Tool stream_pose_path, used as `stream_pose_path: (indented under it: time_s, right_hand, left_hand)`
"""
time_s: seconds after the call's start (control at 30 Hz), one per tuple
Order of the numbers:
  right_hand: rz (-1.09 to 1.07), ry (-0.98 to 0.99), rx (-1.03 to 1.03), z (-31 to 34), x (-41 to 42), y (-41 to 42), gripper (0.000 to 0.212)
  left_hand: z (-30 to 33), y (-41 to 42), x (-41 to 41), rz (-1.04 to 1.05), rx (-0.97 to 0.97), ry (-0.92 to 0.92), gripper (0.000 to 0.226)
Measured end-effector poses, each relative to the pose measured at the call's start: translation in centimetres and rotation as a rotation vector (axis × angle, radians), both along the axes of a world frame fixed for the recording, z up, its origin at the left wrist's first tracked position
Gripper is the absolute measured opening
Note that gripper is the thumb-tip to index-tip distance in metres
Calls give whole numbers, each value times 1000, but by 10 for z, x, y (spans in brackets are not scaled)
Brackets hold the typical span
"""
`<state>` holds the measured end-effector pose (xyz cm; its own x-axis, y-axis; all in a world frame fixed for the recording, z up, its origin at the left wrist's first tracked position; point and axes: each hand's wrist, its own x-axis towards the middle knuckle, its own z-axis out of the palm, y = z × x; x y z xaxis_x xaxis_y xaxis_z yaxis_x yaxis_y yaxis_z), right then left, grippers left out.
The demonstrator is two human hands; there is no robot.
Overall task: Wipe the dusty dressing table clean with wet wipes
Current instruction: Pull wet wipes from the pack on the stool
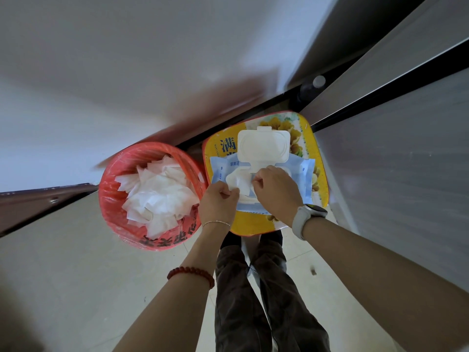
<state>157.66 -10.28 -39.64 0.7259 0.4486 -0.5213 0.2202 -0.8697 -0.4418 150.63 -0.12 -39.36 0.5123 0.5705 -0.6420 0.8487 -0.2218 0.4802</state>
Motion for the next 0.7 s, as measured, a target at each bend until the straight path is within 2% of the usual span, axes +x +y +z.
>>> stream_pose_path:
  time_s: [0.2, 0.3, 0.33, 0.4, 0.47, 0.5, 0.6, 0.7]
  right_hand:
    - [38, 13, -149, 5, 4, 10, 39]
    - [84, 25, -163, 7, 5, 12, 26]
    - [88, 63, -132, 9, 5, 10, 27]
    - [6, 219, -18, 13, 8, 2, 34]
    - [-160, 345, 96, 21, 15, -10, 27]
    - [-233, 374, 129, 27, 19, -17, 22]
    - [-376, 390, 202, 36, 27, -38, 26]
    - [-525, 386, 285, 33, 18, -42, 16]
  left_hand:
    - [-3, 1, -1, 4, -8, 3, 34]
    - [-3, 1, -1, 6, -11, 3, 34]
    - [-2, 1, -1, 7, -5, 1, 35]
    - [-3, 0, 0, 12, 10, -7, 36]
    - [-4, -1, 0, 20, 25, -4, 35]
    - [-5, -1, 1, 23, 27, 4, 35]
    - [-6, -2, 2, 13, 28, 36, 37]
    - [-5, -4, 4, 3, 36, 43, 38]
